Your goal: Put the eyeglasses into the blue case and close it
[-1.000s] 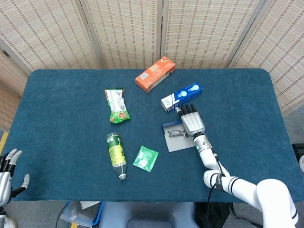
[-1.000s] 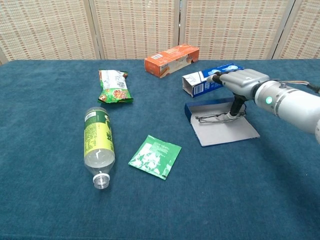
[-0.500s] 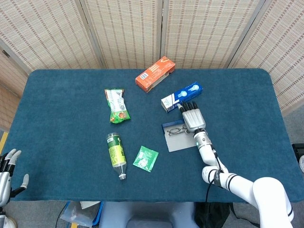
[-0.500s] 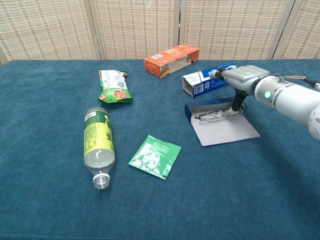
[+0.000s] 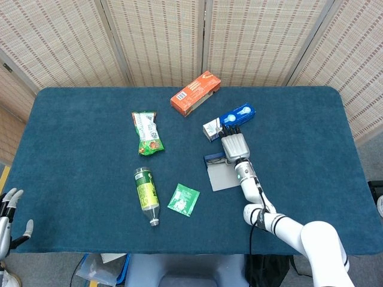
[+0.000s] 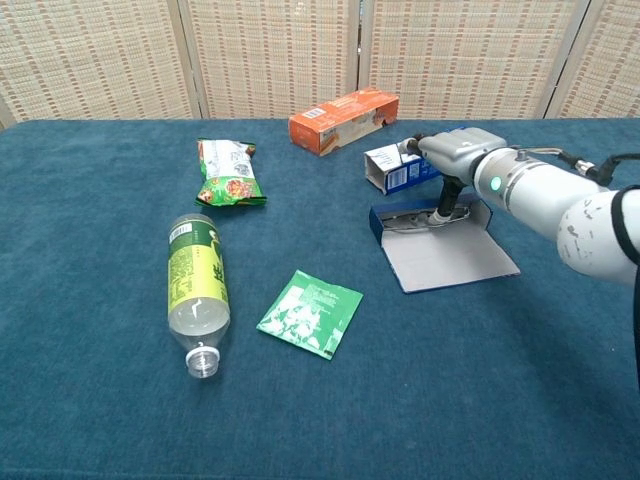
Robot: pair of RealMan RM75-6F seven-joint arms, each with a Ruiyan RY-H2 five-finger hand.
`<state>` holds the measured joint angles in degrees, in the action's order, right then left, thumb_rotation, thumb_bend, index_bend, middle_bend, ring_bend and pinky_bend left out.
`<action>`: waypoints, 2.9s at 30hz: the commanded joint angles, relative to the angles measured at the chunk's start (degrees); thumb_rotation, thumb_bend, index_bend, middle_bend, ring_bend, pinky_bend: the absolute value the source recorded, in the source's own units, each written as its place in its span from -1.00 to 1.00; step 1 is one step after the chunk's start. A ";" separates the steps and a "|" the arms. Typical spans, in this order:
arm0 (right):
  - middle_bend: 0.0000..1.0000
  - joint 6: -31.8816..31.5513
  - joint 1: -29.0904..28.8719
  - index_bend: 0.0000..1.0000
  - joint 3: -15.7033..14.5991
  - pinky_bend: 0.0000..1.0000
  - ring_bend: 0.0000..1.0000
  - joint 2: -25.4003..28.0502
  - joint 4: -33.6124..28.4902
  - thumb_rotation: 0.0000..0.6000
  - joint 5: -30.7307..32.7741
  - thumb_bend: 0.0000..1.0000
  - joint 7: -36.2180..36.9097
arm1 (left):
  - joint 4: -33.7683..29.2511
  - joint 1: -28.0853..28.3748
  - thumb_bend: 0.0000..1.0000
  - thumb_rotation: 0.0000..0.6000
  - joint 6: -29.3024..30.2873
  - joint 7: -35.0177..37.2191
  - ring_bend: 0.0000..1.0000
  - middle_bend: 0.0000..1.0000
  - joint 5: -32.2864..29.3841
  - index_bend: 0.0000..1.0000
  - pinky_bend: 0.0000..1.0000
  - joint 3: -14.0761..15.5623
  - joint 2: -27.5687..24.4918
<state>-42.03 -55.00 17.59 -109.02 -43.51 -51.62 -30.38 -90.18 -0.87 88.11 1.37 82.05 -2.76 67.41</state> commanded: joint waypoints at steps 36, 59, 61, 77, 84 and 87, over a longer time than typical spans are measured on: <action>-1.00 -3.92 2.70 -1.00 -0.51 -1.00 -1.00 5.89 -10.77 1.00 -0.18 -1.00 3.06 | 0.45 -0.35 -0.15 1.00 0.12 0.46 -1.00 -1.00 0.31 -0.84 -1.00 0.12 0.30; -1.00 -6.34 5.51 -1.00 -3.10 -1.00 -1.00 8.56 -13.47 1.00 -4.47 -1.00 5.45 | 0.35 -0.42 -0.15 1.00 0.18 0.49 -1.00 -1.00 0.54 -0.84 -1.00 0.17 0.32; -1.00 -5.76 5.25 -1.00 -2.98 -1.00 -1.00 8.22 -12.65 1.00 -3.96 -1.00 5.09 | 0.30 -0.46 -0.15 1.00 0.23 0.50 -1.00 -1.00 0.43 -0.84 -1.00 0.13 0.31; -1.00 -3.06 3.11 -1.00 -1.58 -1.00 -1.00 4.43 -5.94 1.00 -1.99 -1.00 4.59 | 0.80 -0.65 -0.15 1.00 0.07 0.84 -1.00 -1.00 -0.10 -0.84 -1.00 0.06 0.32; -1.00 -3.61 3.66 -1.00 -2.12 -1.00 -1.00 4.72 -6.66 1.00 -2.98 -1.00 4.86 | 0.93 -0.49 -0.15 1.00 -0.18 0.91 -1.00 -1.00 0.13 -0.84 -1.00 0.11 0.36; -1.00 -3.35 3.28 -1.00 -1.68 -1.00 -1.00 4.24 -5.96 1.00 -2.63 -1.00 4.79 | 0.83 -0.46 -0.15 1.00 -0.05 0.91 -1.00 -1.00 0.16 -0.84 -1.00 0.00 0.44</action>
<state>-45.50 -51.57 15.76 -104.62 -49.67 -54.37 -25.56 -89.35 -1.33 88.06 2.27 82.21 -2.76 67.85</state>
